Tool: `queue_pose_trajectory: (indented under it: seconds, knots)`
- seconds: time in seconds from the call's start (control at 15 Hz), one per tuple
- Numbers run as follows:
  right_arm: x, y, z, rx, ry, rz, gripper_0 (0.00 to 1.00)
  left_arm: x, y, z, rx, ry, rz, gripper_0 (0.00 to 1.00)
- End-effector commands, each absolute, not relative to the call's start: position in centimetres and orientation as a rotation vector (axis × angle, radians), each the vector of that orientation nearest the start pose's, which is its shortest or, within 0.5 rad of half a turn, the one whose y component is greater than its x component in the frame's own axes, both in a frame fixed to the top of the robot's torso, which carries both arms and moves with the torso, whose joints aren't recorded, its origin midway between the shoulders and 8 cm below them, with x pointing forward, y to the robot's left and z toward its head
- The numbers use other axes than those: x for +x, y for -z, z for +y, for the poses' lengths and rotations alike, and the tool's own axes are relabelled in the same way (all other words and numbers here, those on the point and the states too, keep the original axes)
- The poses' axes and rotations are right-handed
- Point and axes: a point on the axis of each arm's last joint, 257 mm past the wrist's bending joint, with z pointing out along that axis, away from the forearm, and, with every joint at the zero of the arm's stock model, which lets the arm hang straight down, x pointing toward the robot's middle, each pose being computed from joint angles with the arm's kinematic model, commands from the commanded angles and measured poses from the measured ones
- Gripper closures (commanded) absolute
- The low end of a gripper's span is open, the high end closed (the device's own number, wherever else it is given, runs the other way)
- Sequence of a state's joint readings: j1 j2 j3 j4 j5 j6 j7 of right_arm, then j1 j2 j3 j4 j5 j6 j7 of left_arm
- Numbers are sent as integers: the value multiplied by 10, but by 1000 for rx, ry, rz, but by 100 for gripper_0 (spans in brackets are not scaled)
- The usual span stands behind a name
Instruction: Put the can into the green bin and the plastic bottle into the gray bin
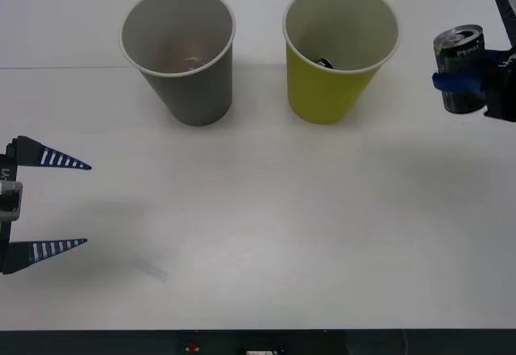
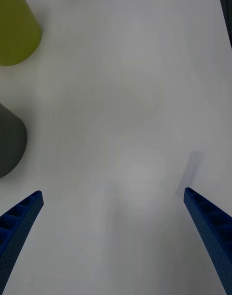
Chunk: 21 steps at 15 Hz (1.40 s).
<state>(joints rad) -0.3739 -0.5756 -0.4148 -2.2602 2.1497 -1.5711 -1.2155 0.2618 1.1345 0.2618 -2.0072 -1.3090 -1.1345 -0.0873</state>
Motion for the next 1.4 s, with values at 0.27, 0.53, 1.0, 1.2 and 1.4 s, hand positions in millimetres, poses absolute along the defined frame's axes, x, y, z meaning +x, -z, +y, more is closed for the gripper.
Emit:
queue_pose_trajectory:
  seconds: [0.27, 0.53, 1.0, 1.2, 1.4]
  knots:
    - [529, -42, -211, -774, -184, 1860, 100, 341, 167, 286, 1762, 118, 1444, 0]
    - [570, -48, -197, -789, -199, 1936, 100, 341, 167, 286, 1762, 118, 1444, 0]
    - [607, -17, -172, -855, -194, 2124, 100, 341, 167, 286, 1762, 118, 1444, 0]
    - [615, -18, -152, -864, -239, 2121, 100, 341, 167, 286, 1762, 118, 1444, 0]
    - [620, -27, -142, -863, -247, 2082, 100, 341, 167, 286, 1762, 118, 1444, 0]
